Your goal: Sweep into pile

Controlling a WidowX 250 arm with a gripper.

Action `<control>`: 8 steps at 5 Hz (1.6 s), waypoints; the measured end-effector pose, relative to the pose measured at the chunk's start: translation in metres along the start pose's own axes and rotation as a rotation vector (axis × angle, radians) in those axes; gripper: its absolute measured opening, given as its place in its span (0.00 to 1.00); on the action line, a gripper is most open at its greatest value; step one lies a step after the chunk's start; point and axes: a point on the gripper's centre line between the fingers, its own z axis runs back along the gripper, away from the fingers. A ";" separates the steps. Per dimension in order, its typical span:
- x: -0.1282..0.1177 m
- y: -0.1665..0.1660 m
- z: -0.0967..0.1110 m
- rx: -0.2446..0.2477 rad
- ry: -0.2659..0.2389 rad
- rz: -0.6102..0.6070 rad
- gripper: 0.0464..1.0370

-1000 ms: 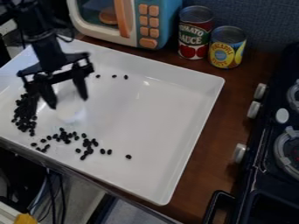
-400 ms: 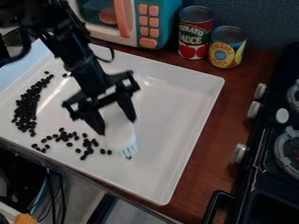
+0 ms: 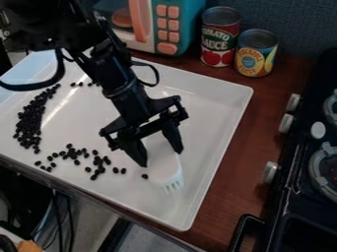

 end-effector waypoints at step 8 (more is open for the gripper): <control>0.067 0.132 0.039 0.440 -0.123 -0.125 0.67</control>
